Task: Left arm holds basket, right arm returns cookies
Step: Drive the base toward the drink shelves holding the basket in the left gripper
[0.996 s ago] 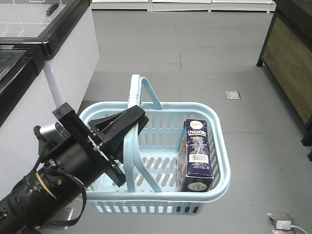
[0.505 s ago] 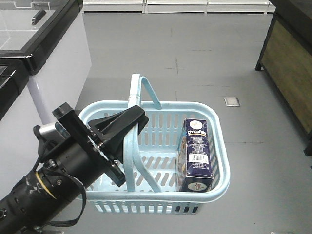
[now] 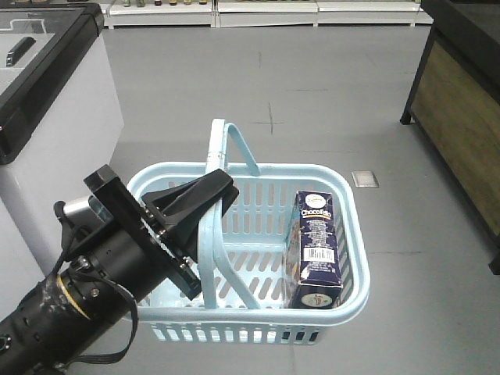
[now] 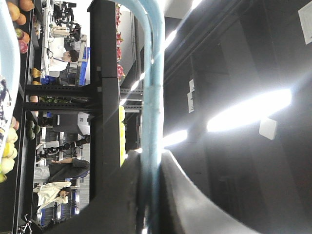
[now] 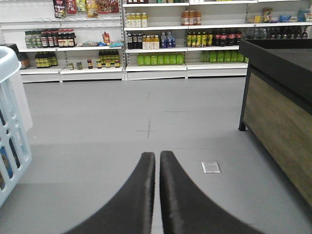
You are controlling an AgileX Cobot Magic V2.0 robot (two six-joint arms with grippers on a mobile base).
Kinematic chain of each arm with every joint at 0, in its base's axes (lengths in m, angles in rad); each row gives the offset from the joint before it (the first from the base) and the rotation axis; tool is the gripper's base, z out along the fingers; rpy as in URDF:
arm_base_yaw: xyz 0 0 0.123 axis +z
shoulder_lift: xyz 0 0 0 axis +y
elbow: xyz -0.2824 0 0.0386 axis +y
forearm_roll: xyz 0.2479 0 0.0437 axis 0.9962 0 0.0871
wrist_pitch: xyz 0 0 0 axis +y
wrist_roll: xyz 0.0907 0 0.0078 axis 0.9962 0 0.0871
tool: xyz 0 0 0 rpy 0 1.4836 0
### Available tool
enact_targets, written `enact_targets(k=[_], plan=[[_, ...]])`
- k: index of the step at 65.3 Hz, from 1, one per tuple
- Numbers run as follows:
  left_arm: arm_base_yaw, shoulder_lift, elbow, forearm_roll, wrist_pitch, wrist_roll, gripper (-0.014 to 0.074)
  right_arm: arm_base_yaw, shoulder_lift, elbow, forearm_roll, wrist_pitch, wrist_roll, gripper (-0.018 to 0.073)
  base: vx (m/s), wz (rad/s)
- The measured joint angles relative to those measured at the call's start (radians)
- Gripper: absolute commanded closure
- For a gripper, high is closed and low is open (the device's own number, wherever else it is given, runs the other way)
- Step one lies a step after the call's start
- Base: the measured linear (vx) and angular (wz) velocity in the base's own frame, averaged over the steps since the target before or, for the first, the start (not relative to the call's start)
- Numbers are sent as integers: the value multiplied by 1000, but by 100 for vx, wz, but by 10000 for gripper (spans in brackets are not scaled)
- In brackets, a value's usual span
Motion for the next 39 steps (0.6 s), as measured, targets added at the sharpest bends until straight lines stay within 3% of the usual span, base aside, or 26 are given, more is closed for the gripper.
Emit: enact_targets(k=[39], plan=[[0,0,0,0,0,0,596,0,0,0,0,0,0,566,43,-1]])
